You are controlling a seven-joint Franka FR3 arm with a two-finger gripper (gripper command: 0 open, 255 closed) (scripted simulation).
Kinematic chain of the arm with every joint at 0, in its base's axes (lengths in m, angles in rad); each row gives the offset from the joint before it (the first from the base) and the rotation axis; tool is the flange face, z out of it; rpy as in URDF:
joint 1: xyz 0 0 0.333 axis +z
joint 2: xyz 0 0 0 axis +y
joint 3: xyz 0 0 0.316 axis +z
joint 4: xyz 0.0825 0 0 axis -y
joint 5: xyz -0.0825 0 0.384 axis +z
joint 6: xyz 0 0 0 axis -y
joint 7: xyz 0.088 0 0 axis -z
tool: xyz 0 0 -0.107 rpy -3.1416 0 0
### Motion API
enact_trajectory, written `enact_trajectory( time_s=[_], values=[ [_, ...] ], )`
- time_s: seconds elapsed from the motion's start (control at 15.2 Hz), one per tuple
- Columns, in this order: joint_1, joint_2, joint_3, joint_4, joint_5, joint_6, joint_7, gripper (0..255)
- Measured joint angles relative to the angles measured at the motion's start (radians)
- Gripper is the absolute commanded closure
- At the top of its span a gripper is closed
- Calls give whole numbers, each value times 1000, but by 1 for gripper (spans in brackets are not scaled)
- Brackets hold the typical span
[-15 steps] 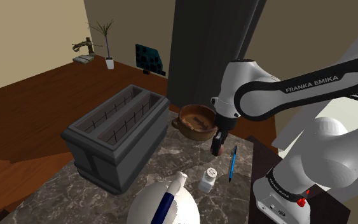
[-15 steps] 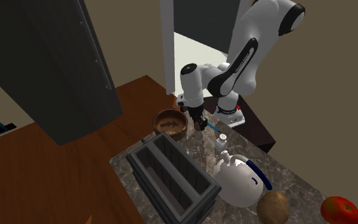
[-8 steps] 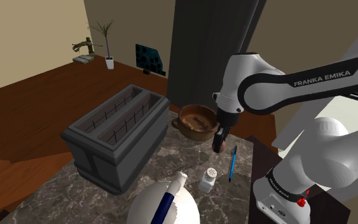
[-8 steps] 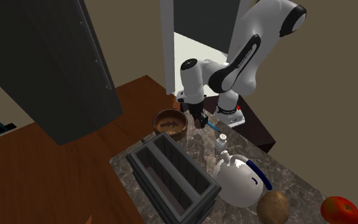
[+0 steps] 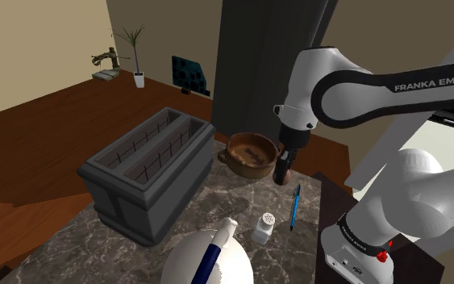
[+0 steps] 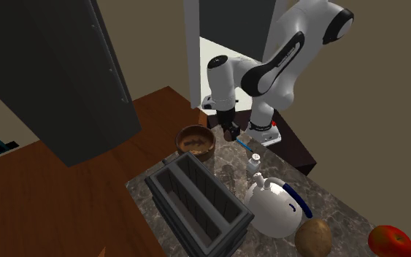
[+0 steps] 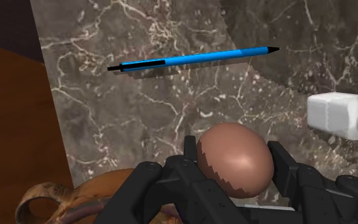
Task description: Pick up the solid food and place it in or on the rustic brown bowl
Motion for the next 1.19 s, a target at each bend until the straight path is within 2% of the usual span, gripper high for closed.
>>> enact_trajectory(
  time_s=[1.06,1.19],
  values=[
    [-11,-63,-30,178,-38,-238,38,255],
    [-24,-14,-41,219,-52,-233,23,255]
  ],
)
